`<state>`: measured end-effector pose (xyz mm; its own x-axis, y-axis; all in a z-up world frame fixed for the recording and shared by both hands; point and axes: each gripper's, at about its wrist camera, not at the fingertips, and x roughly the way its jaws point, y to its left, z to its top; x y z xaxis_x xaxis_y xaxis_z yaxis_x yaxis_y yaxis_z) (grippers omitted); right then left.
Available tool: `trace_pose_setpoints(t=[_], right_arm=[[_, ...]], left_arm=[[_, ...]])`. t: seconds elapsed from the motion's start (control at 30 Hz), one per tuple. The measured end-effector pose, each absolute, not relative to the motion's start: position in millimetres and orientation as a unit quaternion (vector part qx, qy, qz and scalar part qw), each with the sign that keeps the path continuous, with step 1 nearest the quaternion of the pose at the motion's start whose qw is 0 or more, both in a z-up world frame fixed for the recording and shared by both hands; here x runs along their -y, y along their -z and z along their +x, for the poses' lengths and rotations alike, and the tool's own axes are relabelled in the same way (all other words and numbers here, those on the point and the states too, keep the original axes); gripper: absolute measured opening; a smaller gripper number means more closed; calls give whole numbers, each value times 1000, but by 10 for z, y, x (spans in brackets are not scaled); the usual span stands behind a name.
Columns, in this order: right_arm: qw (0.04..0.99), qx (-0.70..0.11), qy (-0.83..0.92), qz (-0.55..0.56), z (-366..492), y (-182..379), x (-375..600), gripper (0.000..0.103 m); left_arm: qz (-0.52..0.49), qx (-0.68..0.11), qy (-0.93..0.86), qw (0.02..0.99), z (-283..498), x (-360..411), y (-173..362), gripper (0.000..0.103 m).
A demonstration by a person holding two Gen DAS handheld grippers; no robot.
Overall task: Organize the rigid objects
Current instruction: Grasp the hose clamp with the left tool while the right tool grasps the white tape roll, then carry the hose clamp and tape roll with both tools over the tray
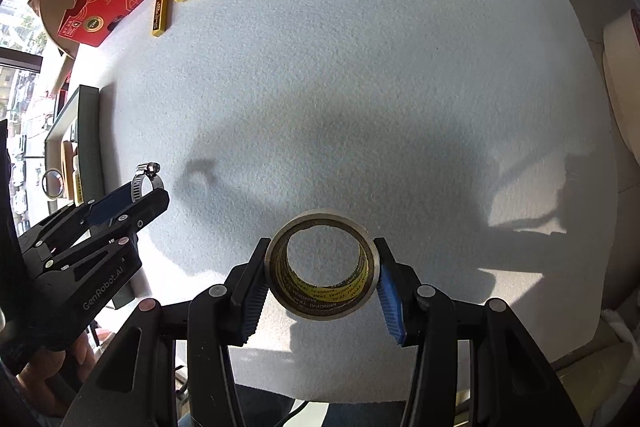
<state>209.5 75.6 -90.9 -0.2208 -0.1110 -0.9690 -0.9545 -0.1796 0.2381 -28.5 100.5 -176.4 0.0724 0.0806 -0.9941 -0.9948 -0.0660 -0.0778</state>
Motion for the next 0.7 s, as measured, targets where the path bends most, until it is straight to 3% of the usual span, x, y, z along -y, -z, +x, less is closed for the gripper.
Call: trace_pose_setpoints(t=[0.3,0.7], right_arm=[[360,-499,-587,-526,1919,772,-543,50],[362,-449,-620,-532,1555,423,-487,50]], left_arm=[[-518,-440,-503,534,-325,-708,1585,38],[-509,-407,-527,546,-572,-476,901,38]])
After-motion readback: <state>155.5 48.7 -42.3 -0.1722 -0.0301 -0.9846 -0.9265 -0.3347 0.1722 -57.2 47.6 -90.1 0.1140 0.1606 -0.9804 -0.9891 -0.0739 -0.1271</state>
